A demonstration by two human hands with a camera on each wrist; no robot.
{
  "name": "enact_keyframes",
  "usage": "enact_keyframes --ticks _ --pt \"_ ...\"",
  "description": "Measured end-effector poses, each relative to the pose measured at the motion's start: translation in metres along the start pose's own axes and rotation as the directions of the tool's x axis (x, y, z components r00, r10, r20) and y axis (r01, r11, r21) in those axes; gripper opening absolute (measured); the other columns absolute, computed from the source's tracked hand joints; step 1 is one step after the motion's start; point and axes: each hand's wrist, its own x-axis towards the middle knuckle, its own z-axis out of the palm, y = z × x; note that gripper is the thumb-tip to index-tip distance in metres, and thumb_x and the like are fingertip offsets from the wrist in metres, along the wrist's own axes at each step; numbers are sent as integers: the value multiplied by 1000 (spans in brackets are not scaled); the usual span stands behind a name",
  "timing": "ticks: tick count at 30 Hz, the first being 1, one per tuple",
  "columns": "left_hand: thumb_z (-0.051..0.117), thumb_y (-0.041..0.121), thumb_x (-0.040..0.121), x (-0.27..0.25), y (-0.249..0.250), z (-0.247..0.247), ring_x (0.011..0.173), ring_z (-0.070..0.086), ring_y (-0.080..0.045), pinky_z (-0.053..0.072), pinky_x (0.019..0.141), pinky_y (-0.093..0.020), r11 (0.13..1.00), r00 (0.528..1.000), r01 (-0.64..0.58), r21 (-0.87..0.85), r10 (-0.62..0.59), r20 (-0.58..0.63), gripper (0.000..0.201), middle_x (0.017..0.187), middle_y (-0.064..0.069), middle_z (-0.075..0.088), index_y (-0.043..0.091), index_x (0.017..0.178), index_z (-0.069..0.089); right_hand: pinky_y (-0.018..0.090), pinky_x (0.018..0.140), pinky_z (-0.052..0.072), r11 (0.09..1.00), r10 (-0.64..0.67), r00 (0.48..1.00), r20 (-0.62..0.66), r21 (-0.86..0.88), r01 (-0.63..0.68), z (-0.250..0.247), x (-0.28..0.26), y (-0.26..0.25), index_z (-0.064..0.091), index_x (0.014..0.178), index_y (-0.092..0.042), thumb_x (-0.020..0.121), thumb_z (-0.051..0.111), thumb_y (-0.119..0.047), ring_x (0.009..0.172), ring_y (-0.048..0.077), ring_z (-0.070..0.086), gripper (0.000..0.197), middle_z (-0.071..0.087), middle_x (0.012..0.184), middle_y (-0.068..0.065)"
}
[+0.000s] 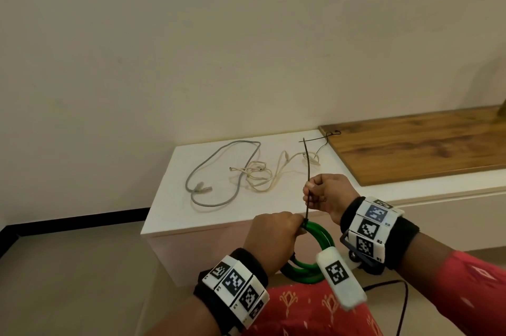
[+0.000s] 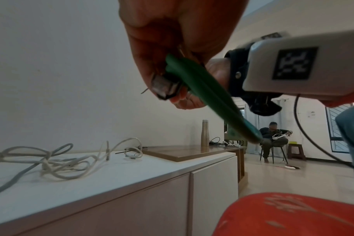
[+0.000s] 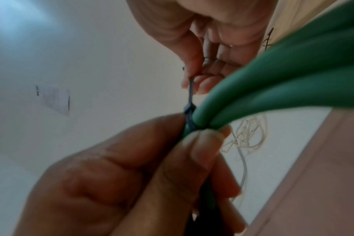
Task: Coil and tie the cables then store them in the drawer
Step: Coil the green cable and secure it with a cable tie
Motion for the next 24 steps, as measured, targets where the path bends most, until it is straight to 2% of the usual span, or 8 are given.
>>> enact_keyframes --ticks 3,6,8,12,17,19,21,24 --pt "56 33 76 -1 -2 2 48 61 -16 17 40 -16 991 998 52 -120 -57 -37 16 55 2 66 23 72 67 22 47 45 984 -140 989 37 -103 144 4 -2 -6 48 64 -6 89 42 9 48 17 51 30 52 58 8" --pt "43 29 93 6 -2 2 83 62 -30 31 58 -27 967 985 170 -190 -169 26 26 89 -10 70 14 99 63 18 45 45 939 -265 958 106 -196 281 12 -10 -7 49 65 -7 86 45 12 41 8 52 29 54 52 5" --pt "41 28 94 10 -4 2 92 60 -31 31 64 -28 959 974 224 -171 -213 82 27 98 -12 68 13 105 61 20 47 44 907 -308 941 144 -256 336 17 -16 -2 50 63 -8 84 46 13 44 10 50 30 54 50 4" --pt "42 27 94 14 -6 3 96 59 -32 34 68 -30 942 957 280 -182 -259 131 26 101 -14 66 11 106 59 29 58 47 861 -346 926 153 -339 378 22 -18 7 52 60 -12 82 50 10 53 18 52 31 57 52 4" --pt "46 30 91 21 -17 9 86 64 -25 46 72 -33 853 935 350 -388 -346 84 22 89 -5 72 19 97 64 18 59 50 901 -343 928 148 -227 369 7 1 1 55 75 -6 86 54 3 58 8 58 15 61 66 6" --pt "50 30 89 24 -21 11 81 65 -24 50 73 -33 784 914 390 -483 -392 102 19 83 -4 72 19 93 65 25 68 48 879 -278 950 145 -360 312 -9 14 6 59 85 -7 83 62 -5 74 16 57 4 60 76 4" --pt "53 30 87 27 -24 15 79 65 -23 52 74 -34 715 893 421 -558 -435 116 17 80 -3 72 19 89 66 25 68 46 855 -95 981 170 -490 167 -25 23 15 57 102 -7 81 66 -12 83 17 55 23 59 85 3" --pt "57 26 85 37 -29 22 74 67 -21 54 75 -36 595 861 455 -663 -485 155 15 71 -2 70 16 83 67 25 58 50 853 157 970 186 -520 -38 -35 30 25 52 107 -10 80 67 -10 74 20 60 32 62 86 10"
